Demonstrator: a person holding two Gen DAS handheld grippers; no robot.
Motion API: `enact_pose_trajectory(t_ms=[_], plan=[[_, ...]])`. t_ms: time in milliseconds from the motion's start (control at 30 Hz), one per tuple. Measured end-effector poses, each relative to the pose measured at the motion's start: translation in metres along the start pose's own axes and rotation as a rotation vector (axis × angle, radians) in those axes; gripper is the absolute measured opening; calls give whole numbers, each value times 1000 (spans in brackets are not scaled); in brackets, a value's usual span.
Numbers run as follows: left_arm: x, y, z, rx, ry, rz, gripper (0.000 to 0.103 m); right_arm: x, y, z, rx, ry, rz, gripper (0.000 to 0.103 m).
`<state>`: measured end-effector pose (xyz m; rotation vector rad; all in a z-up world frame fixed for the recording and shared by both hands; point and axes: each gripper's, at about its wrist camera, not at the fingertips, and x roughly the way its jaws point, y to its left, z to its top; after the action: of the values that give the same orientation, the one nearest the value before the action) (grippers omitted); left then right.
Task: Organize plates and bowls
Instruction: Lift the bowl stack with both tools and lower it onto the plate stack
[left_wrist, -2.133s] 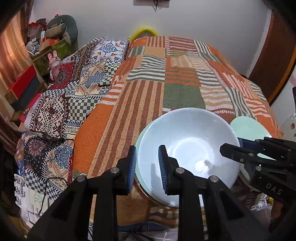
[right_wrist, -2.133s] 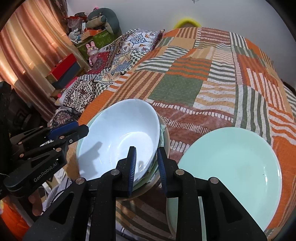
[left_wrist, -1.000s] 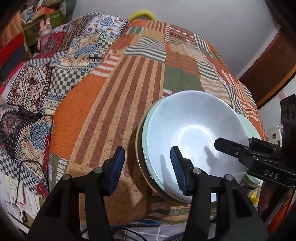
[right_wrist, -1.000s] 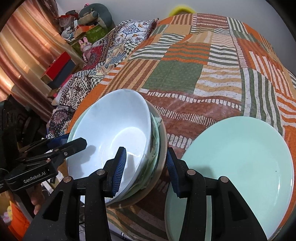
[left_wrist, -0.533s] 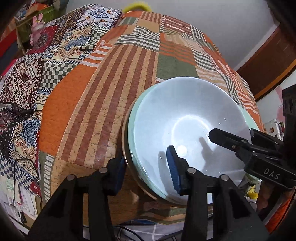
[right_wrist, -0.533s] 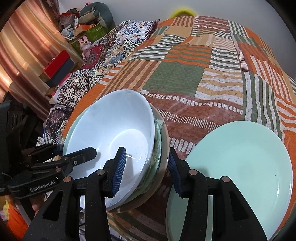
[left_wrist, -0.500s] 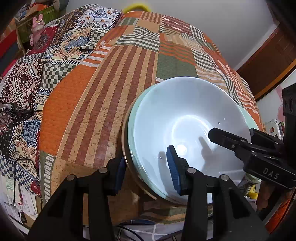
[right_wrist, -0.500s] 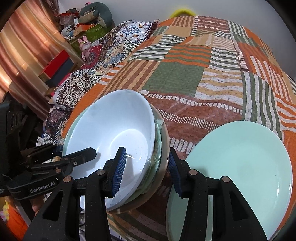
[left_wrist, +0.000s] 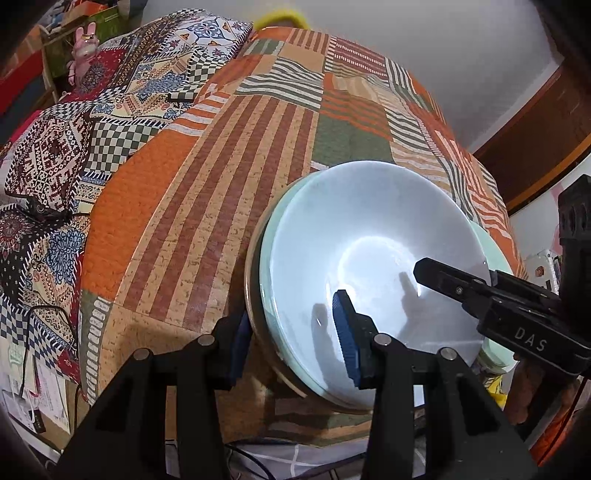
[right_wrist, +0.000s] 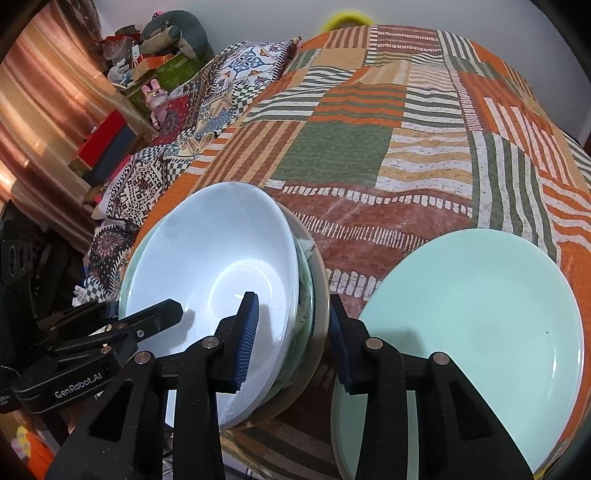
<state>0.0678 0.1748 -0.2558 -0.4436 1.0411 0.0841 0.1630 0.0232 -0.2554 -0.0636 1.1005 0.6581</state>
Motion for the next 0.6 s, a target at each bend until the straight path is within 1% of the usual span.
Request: enact_pose_trajectory(t_ms=[367,600], plan=[[-17,-5,-1,-3,-37,5,43,-10,3,-2,8,-10,11,33],[-35,-15,2,13,-79,-3,43,-29,5,-1,8,-57,17,33]])
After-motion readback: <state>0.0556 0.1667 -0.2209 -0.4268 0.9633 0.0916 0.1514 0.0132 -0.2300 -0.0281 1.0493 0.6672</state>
